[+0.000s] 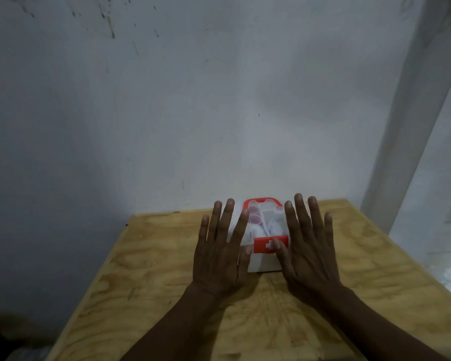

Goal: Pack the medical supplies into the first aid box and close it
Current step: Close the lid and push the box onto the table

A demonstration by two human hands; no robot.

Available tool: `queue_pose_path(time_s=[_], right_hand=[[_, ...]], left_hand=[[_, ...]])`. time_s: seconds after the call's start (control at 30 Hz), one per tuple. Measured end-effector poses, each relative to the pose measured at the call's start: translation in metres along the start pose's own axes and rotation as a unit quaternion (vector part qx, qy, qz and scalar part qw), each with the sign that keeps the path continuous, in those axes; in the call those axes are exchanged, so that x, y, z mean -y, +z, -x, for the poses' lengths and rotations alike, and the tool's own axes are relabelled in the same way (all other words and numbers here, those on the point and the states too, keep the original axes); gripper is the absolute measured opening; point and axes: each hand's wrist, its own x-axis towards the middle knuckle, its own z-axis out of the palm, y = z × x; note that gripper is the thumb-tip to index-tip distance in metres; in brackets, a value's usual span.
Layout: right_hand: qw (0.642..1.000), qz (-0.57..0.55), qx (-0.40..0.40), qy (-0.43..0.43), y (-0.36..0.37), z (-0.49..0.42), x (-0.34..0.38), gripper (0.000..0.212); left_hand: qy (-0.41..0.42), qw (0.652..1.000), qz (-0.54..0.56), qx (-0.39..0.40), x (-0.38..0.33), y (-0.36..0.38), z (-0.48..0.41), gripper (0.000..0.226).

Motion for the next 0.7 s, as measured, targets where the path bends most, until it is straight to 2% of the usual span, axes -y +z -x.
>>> queue_pose_path(time_s=[0.3, 0.7], right_hand=[[0.998, -0.016, 0.05, 0.016, 0.036, -0.04, -0.015, 0.073], [0.996, 0.003, 0.09, 0.02, 0.069, -0.08, -0.028, 0.072]], left_hand=[[-0.057, 0.998, 0.012, 0.027, 0.023, 0.037, -0.024, 0.061], [-0.077, 0.996, 0.01, 0.051, 0.052, 0.065, -0.052, 0.067]])
